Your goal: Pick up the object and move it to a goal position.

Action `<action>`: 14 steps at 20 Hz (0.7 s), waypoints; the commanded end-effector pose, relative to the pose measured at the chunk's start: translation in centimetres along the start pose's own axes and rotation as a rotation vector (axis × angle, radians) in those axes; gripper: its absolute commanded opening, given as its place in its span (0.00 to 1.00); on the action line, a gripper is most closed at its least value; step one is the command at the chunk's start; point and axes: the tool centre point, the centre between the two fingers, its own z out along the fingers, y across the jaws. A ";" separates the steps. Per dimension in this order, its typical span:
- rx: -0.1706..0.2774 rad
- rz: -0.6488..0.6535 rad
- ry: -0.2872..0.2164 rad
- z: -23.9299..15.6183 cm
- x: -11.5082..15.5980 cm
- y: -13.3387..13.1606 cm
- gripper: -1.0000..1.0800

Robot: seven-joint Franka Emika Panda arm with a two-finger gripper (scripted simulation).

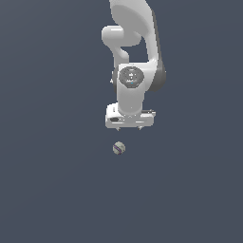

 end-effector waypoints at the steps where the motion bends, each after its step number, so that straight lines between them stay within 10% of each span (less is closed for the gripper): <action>1: 0.000 0.000 0.000 0.0 0.0 0.0 0.96; 14: 0.005 -0.027 0.038 -1.3 1.0 0.2 0.96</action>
